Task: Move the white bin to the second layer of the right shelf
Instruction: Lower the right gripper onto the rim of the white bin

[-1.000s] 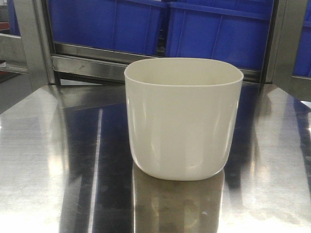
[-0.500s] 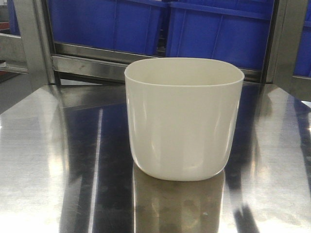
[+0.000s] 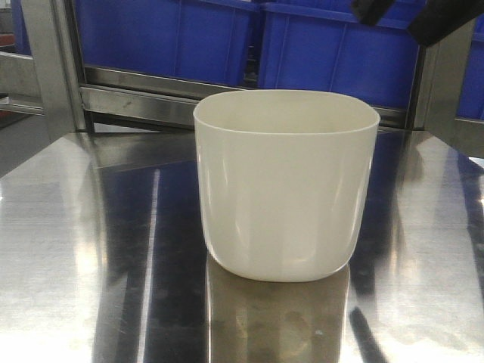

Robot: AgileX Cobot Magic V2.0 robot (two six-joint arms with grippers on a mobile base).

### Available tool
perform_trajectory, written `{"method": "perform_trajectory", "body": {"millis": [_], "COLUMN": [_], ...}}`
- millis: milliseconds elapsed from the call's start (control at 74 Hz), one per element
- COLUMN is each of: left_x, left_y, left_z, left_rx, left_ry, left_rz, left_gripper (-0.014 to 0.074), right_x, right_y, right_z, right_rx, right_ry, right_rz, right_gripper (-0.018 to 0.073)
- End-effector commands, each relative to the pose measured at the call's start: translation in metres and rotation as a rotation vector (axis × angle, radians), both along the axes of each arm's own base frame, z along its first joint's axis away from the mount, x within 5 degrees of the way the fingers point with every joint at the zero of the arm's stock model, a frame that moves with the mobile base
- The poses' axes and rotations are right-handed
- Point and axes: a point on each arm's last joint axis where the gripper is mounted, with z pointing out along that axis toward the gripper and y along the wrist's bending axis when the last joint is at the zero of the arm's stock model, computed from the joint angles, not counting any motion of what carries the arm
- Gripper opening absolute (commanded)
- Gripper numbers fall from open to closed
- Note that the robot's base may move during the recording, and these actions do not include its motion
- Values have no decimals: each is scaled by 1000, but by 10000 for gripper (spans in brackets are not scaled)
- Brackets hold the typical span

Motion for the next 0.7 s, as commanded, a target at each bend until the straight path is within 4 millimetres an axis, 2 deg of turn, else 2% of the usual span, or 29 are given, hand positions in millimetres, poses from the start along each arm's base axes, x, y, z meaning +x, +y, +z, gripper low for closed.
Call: {"method": "perform_trajectory", "body": {"millis": [0, 230, 689], "left_x": [1, 1, 1], "left_y": [0, 0, 0], "left_z": [-4, -4, -4], "left_rx": [-9, -9, -9], "left_ry": [-64, -64, -64], "left_rz": [-4, -4, -4], "left_gripper": [85, 85, 85], "right_x": [-2, 0, 33], "right_y": [4, 20, 25], "right_z": [19, 8, -36], "right_rx": [40, 14, -161], "right_ry": [-90, -54, 23], "right_rz": [16, 71, 28], "right_gripper": [540, 540, 540]}}
